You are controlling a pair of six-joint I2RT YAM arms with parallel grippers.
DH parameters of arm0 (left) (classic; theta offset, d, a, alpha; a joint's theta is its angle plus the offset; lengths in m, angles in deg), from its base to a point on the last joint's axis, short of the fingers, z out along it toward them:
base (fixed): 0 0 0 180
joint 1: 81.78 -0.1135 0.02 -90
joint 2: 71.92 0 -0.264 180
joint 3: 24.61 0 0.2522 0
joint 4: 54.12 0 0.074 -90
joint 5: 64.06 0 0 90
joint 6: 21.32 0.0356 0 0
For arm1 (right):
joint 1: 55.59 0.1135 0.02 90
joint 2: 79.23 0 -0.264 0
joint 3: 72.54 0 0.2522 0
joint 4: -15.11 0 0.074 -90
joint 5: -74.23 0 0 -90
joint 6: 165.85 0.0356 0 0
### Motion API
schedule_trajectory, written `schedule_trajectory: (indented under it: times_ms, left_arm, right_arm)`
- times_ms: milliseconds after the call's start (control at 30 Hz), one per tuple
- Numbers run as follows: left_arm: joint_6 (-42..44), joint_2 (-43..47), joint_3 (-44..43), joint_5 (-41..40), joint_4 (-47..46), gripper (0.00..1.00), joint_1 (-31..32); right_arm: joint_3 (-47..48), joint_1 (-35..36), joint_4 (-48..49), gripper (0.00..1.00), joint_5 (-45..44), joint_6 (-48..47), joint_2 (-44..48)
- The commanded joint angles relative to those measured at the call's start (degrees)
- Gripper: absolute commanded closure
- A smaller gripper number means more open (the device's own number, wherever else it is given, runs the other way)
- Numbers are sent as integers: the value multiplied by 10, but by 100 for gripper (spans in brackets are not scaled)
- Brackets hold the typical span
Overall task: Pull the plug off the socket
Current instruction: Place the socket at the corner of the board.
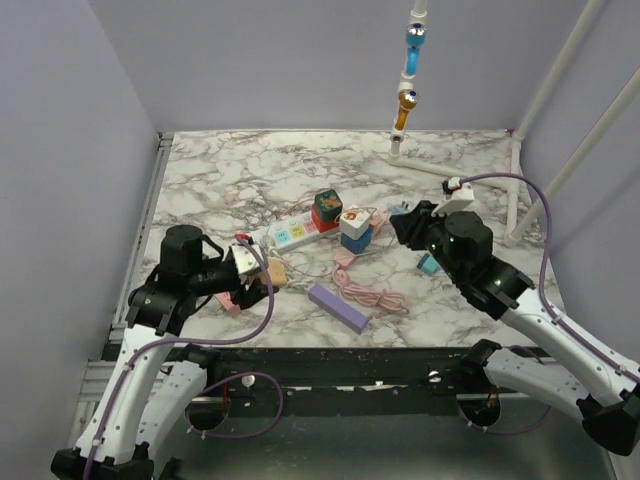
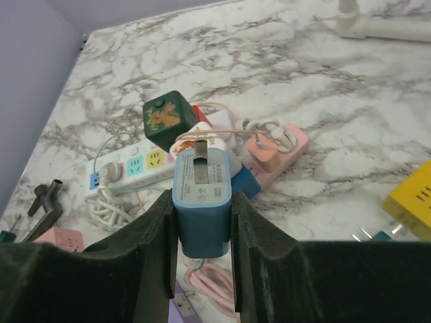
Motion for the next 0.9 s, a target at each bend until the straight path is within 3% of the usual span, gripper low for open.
schedule_trajectory:
  times_ms: [0,167,367,533,600,733,867]
  left_arm:
    - [107,-10,56,-67,26,100,3]
    - [151,2,116,-84,22,100,14]
    - [192,23,179,-108,8,100,43]
    - [197,16,230,-157,-35,100,79]
    - [193,-1,239,-172,-58,100,84]
    - [177,-38,250,-201,-93,100,87]
    - [172,-67,256,-250,-113,100,89]
  right_arm:
    - [5,-3,-132,99,-143,89,57]
    - [17,-18,-241,99,-202,193,21]
    - [-6,-88,-231,99,-122,239,-56]
    - [-48,-148,-226,99,-84,270,-59]
    - [-63,-164,-226,92,-71,281,-55]
    - [-92,-173,-228,89,-53,323,-61]
    - [-135,-173,-201,80,-18,353,-73]
